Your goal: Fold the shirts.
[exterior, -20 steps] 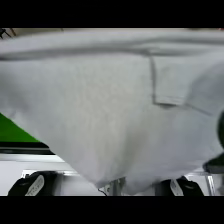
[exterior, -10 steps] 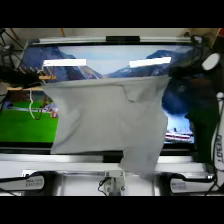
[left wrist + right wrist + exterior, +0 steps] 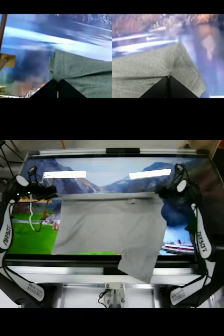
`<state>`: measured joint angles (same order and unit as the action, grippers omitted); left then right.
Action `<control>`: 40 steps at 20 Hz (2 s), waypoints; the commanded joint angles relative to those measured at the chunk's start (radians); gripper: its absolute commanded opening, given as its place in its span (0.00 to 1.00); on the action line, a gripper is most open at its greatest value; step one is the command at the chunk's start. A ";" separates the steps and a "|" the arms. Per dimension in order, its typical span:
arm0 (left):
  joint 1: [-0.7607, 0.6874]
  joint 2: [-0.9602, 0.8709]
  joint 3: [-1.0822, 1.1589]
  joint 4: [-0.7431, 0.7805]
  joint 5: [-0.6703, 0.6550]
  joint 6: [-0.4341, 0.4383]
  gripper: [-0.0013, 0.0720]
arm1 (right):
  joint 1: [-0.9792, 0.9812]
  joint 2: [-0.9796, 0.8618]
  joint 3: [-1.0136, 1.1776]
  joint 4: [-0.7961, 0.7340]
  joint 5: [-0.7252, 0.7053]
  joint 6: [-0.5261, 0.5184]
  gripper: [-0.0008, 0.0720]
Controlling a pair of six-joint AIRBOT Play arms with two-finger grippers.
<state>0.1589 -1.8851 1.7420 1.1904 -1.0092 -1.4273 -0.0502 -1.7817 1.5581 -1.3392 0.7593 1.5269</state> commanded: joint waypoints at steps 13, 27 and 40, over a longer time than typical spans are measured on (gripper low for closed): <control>0.022 -0.023 -0.109 -0.040 -0.388 0.042 0.07 | 0.022 -0.004 -0.039 -0.042 0.408 0.008 0.10; 0.218 0.415 -0.357 -0.061 -0.631 0.084 0.67 | -0.252 0.412 -0.067 -0.159 0.838 -0.077 0.64; 0.302 0.676 -1.143 -0.107 -0.188 0.290 0.67 | -0.355 0.646 -0.443 -0.029 0.733 -0.145 0.64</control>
<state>0.4564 -1.2137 0.6315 1.0935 -1.2606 -1.1610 -0.4004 -1.1458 1.1316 -1.3819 1.5089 1.3853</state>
